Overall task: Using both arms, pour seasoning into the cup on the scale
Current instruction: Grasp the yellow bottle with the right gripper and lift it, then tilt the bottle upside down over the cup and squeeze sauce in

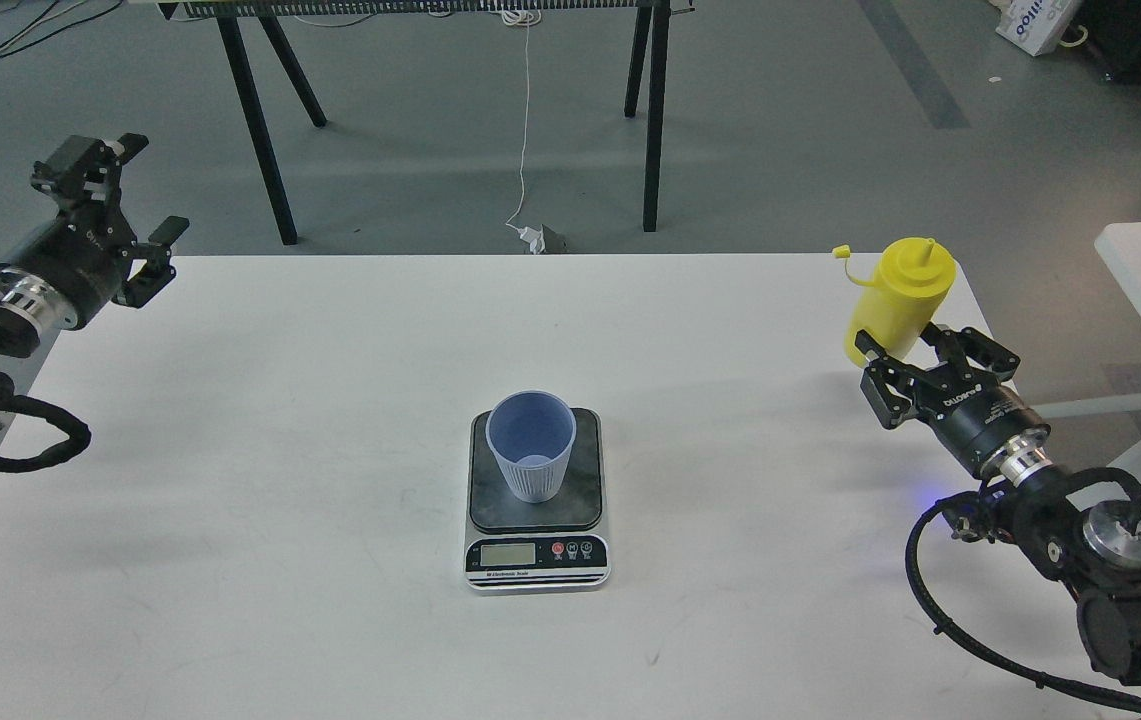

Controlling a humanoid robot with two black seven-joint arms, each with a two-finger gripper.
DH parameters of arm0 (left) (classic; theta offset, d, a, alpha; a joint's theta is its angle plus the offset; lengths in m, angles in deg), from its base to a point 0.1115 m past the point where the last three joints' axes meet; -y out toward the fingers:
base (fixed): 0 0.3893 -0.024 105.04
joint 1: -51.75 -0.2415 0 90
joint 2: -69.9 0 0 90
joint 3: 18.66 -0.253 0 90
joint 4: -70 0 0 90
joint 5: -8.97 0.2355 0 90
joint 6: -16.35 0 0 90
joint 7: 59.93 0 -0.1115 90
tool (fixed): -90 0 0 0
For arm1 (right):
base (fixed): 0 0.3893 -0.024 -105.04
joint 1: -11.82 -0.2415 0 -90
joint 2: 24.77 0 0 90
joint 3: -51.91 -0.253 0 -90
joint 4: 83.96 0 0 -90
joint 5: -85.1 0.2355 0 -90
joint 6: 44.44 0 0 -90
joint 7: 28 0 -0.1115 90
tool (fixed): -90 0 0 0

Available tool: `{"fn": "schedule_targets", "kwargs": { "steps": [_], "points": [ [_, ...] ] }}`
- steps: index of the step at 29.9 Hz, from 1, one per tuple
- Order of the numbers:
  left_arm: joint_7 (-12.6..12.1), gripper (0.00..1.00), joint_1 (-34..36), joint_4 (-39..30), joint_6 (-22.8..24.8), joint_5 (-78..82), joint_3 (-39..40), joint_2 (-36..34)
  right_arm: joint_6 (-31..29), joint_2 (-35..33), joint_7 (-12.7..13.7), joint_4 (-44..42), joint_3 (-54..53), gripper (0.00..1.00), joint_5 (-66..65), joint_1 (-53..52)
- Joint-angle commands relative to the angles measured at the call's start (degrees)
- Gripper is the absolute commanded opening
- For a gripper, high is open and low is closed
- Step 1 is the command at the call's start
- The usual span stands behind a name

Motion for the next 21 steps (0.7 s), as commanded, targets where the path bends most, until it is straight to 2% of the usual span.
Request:
{"fn": "schedule_targets", "kwargs": {
  "steps": [1, 5, 10, 14, 21],
  "points": [
    [0.00, 0.99, -0.35, -0.01, 0.00, 0.01, 0.45, -0.02, -0.01, 0.17, -0.46, -0.41, 0.03, 0.02, -9.82, -6.84],
    [0.00, 0.99, -0.35, -0.01, 0.00, 0.01, 0.45, -0.02, 3.89, 1.40, -2.48, 0.02, 0.47, 0.02, -28.36, -14.67],
    [0.00, 0.99, -0.44, -0.01, 0.00, 0.01, 2.46, 0.07, 7.50, 6.49, -5.55, 0.29, 4.15, 0.02, -51.56, -24.60],
    [0.00, 0.99, -0.44, -0.01, 0.00, 0.01, 4.84, 0.24, 10.84, 8.25, -7.75, 2.57, 6.00, 0.02, -65.99, -28.56],
    [0.00, 0.99, -0.53, 0.35, 0.00, 0.01, 6.25, 0.68, 13.22, 13.88, -8.81, 6.44, 12.32, 0.02, -83.32, -32.52]
  ]
}}
